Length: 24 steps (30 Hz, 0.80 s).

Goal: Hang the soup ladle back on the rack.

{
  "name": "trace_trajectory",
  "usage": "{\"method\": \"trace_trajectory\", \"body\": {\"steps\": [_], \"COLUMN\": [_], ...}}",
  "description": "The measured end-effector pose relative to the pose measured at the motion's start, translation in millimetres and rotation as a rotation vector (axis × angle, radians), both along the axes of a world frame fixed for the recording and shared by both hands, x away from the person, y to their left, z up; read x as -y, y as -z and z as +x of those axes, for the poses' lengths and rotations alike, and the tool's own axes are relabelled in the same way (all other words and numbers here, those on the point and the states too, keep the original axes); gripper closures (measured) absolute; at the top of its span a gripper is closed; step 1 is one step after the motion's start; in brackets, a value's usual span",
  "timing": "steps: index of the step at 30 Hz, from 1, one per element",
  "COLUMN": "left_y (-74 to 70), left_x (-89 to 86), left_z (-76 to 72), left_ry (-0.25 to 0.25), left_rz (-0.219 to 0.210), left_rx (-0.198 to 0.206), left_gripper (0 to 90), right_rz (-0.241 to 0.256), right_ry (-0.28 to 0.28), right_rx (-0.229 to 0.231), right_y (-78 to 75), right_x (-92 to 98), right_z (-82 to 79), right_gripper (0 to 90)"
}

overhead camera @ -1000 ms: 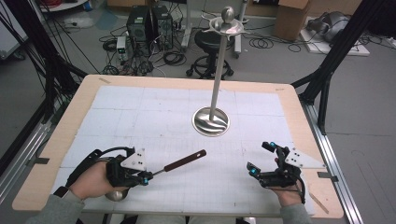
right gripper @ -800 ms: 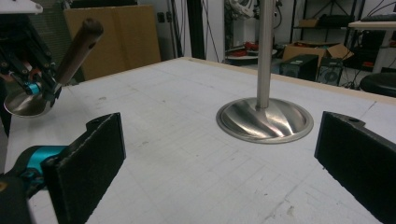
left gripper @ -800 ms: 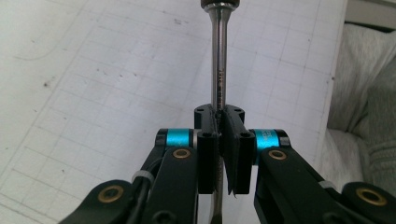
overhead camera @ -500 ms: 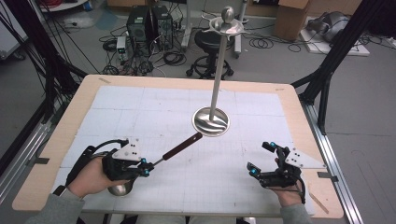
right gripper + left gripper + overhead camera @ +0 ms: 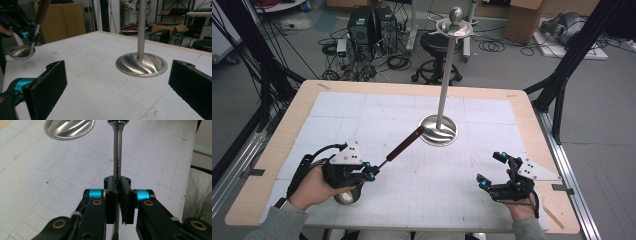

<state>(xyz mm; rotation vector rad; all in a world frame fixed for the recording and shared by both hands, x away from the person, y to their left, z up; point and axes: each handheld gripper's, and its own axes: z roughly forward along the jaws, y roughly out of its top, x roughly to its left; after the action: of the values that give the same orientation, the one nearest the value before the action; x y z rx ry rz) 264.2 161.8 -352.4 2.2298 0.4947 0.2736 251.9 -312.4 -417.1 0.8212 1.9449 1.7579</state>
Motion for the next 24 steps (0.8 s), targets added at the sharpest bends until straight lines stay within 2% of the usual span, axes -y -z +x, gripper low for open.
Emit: {"method": "trace_trajectory", "body": {"steps": [9, 14, 24], "left_y": [-0.6, -1.7, -8.3], "left_x": [2.8, 3.1, 5.5], "left_z": [2.4, 6.3, 12.7], "left_ry": [-0.048, -0.093, -0.123], "left_rz": [-0.08, -0.137, -0.177], "left_rx": [0.021, 0.049, 0.071], "left_gripper": [84.2, 84.2, 84.2], "right_rz": [-0.001, 0.0, 0.005], "right_ry": [-0.001, -0.002, -0.004], "right_rx": [0.001, 0.002, -0.001], "right_y": [-0.1, 0.0, -0.3], "right_x": [0.5, 0.3, 0.5], "right_z": [-0.1, 0.2, -0.3], "right_gripper": [0.6, 0.7, 0.6]}}
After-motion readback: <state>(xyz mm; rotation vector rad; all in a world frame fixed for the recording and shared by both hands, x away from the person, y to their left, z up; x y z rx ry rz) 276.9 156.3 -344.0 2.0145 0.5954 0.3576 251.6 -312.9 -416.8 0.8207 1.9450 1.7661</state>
